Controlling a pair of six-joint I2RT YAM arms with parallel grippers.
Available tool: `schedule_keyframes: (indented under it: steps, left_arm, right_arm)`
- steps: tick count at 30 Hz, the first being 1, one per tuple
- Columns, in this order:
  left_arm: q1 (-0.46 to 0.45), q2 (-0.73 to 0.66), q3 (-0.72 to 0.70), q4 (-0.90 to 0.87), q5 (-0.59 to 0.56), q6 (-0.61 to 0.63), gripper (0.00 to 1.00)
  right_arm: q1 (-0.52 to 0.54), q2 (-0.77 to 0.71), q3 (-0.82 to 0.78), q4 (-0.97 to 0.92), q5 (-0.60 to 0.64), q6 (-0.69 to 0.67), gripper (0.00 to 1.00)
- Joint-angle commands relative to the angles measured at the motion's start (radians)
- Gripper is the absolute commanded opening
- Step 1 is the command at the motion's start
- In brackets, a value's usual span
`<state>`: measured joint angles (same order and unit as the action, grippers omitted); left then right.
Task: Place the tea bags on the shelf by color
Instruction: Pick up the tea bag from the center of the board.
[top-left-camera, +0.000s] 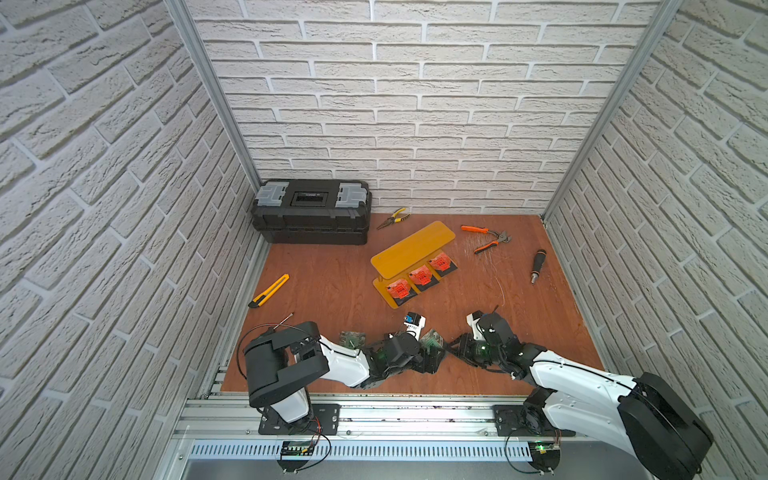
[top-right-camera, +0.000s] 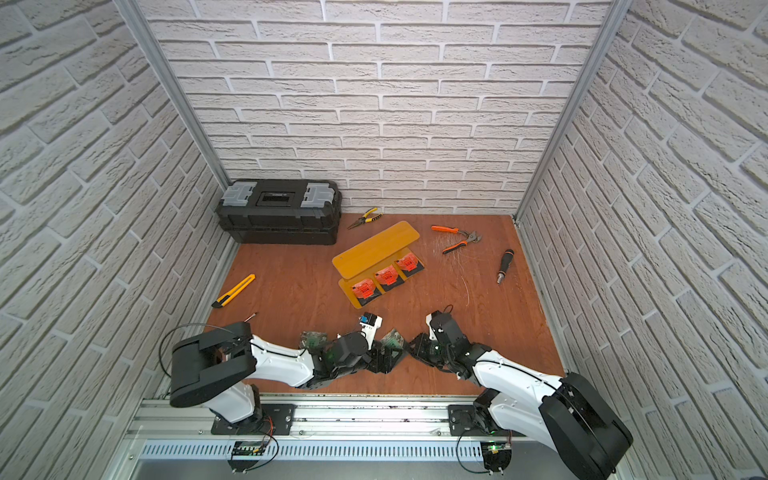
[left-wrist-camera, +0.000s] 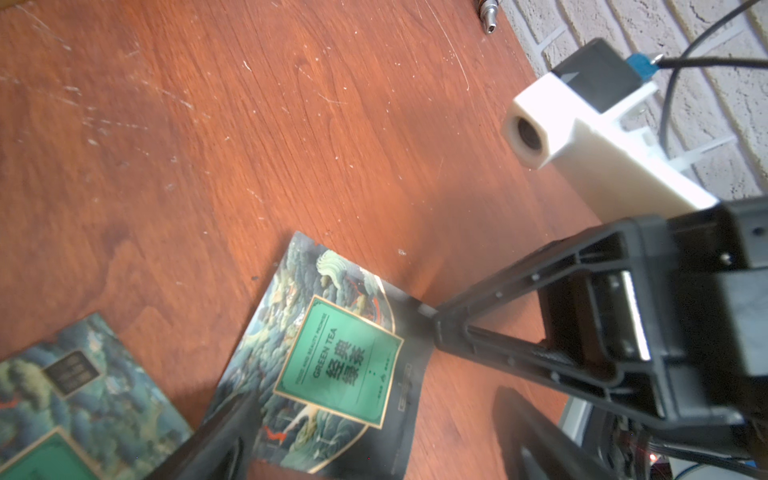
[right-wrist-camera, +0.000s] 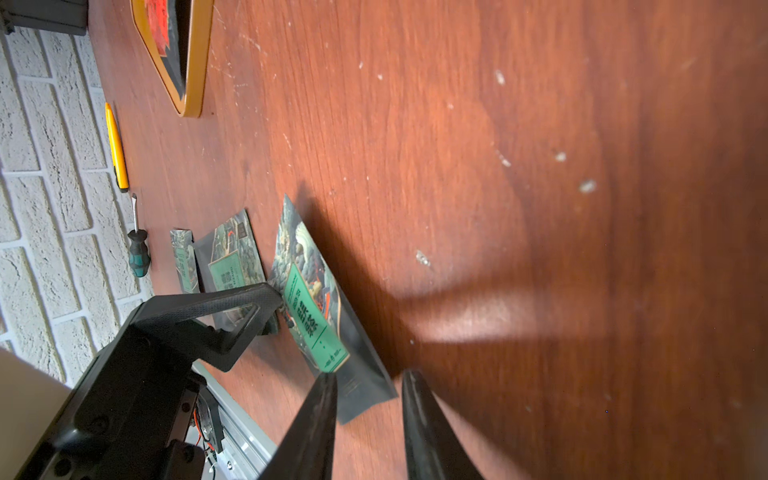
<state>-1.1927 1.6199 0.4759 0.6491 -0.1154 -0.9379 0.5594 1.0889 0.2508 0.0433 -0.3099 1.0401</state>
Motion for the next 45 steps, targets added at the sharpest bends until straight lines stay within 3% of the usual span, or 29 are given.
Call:
schedule_keyframes:
  steps: [1, 17, 31, 36, 45]
  left_arm:
    - [-0.006, 0.018, -0.003, 0.001, -0.001, -0.004, 0.93]
    - [-0.007, 0.041, 0.003, 0.012, 0.003, -0.012, 0.93]
    - [-0.007, 0.008, -0.006, -0.001, -0.022, -0.019, 0.93]
    - [-0.007, -0.089, -0.018, -0.068, -0.077, -0.019, 0.96]
    - [-0.006, -0.424, -0.038, -0.350, -0.222, 0.013, 0.98]
  right_arm:
    - [0.007, 0.019, -0.013, 0.063, 0.008, 0.002, 0.30]
    - [0.007, 0.081, -0.013, 0.141, -0.006, -0.003, 0.21]
    - [0.007, 0.024, -0.013, 0.125, -0.011, -0.050, 0.03]
    - [0.007, -0.056, -0.054, 0.109, 0.007, -0.092, 0.03]
    - [0.006, -0.239, -0.044, 0.005, 0.034, -0.174, 0.03]
